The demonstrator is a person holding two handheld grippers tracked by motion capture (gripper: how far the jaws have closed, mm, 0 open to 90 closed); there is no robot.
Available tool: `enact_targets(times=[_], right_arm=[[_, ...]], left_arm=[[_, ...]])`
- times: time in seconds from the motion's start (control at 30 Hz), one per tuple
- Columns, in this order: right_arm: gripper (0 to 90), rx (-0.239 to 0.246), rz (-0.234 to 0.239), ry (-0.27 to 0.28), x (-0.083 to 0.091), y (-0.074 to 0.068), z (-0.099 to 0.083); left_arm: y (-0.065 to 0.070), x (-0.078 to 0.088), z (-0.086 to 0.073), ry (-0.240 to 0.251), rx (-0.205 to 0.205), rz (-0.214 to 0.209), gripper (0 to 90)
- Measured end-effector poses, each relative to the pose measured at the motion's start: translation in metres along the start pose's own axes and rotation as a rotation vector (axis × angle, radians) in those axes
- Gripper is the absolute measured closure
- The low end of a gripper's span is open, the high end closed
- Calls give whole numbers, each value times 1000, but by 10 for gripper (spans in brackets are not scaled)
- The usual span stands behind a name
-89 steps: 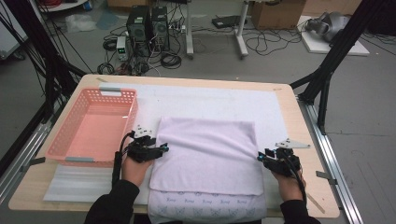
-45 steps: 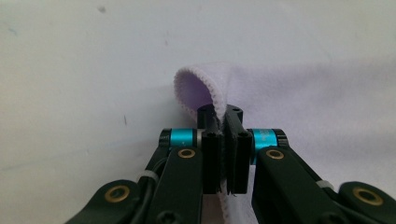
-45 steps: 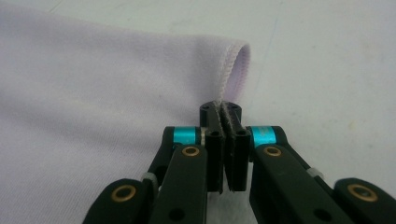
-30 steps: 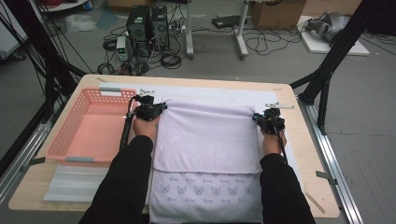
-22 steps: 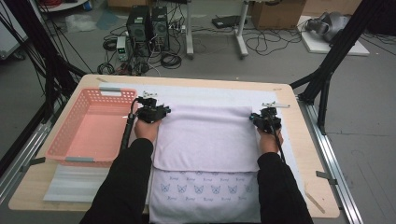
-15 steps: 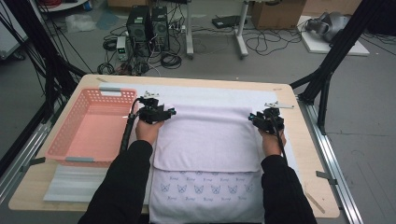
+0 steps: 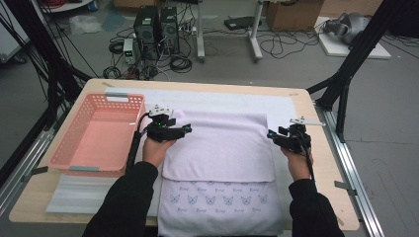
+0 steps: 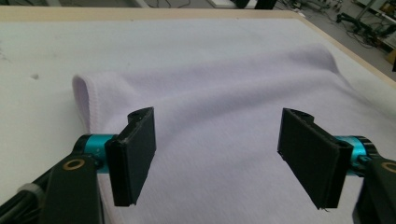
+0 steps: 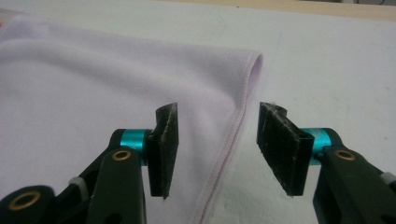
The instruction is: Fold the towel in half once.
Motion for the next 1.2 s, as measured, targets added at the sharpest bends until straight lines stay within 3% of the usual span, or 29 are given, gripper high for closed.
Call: enact_targets(times=[0.1, 0.23, 0.37, 0.67, 1.0, 1.2], right_arm=[[472, 9, 27, 5, 11, -5, -5], [470, 32, 60, -3, 22, -14, -14], [468, 46, 83, -1, 35, -23, -24], [431, 54, 109, -16, 58, -37, -47], [363, 71, 134, -30, 80, -41, -66], [355, 89, 156, -39, 91, -44, -72]], left_arm=[[6, 9, -8, -16, -10, -41, 327], [14, 24, -17, -2, -32, -57, 351], [18, 37, -29, -33, -47, -57, 356], [27, 61, -46, -31, -90, -50, 328], [29, 86, -65, -24, -94, -56, 360], [31, 97, -76, -51, -92, -72, 395]])
Point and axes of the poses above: each handheld gripper's, and its own axes: x roughly backward along the jaws, z roughly out of its top, y roughly to its right, the point moved 4 cm from there along -x, roughly forward along the jaws, and after that the axes turned 6 degrees about y, right-handed, at the moved point
